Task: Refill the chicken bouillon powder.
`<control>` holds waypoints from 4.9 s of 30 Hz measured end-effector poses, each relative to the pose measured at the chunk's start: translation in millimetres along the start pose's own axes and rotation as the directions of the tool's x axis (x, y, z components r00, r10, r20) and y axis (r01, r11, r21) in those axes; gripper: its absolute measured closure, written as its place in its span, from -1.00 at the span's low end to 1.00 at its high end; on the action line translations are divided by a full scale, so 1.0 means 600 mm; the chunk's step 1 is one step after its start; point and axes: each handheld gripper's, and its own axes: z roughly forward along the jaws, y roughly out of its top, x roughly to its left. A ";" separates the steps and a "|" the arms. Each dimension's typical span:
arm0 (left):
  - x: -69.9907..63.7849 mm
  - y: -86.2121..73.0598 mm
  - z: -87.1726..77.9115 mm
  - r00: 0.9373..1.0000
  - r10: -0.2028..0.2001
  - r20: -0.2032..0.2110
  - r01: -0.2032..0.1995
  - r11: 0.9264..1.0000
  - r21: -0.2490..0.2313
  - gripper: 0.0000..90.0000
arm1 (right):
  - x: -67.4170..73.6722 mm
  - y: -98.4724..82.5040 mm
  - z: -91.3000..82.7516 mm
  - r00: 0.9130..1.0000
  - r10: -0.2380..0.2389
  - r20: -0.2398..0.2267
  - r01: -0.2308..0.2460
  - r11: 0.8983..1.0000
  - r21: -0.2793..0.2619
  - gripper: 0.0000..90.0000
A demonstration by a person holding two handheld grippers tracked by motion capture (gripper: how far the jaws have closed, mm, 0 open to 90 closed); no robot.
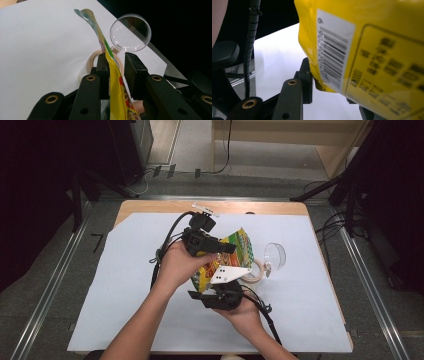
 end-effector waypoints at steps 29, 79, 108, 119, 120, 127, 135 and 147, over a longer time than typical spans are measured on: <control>-0.007 -0.016 -0.007 0.999 0.034 -0.013 -0.034 0.998 -0.044 0.59 | 0.008 -0.003 -0.004 1.000 0.003 -0.023 -0.004 1.000 -0.015 0.50; -0.032 -0.013 -0.005 0.996 0.086 -0.030 -0.087 0.995 -0.045 0.60 | 0.009 -0.006 -0.006 1.000 0.018 -0.019 -0.019 1.000 -0.025 0.53; -0.009 0.003 0.003 0.998 0.067 -0.016 -0.068 0.996 -0.049 0.59 | -0.008 0.007 -0.006 0.998 0.044 -0.035 -0.044 0.999 0.004 0.52; -0.024 0.000 0.000 0.996 0.087 -0.033 -0.089 0.995 -0.045 0.59 | -0.003 0.006 -0.007 0.998 0.035 -0.044 -0.035 0.999 -0.001 0.53; -0.023 0.000 0.000 0.996 0.084 -0.029 -0.085 0.995 -0.046 0.59 | -0.003 0.006 -0.007 0.999 0.034 -0.043 -0.034 0.999 0.001 0.53; -0.021 0.000 0.000 0.996 0.079 -0.028 -0.080 0.996 -0.050 0.60 | -0.002 0.006 -0.007 0.999 0.034 -0.037 -0.034 0.999 -0.003 0.53; -0.020 0.000 -0.003 0.996 0.080 -0.025 -0.081 0.995 -0.058 0.60 | 0.000 0.008 -0.008 1.000 0.012 -0.020 -0.012 1.000 -0.007 0.53; -0.022 -0.002 -0.004 0.996 0.081 -0.028 -0.082 0.995 -0.059 0.60 | 0.005 0.008 -0.009 1.000 0.012 -0.016 -0.013 1.000 -0.013 0.52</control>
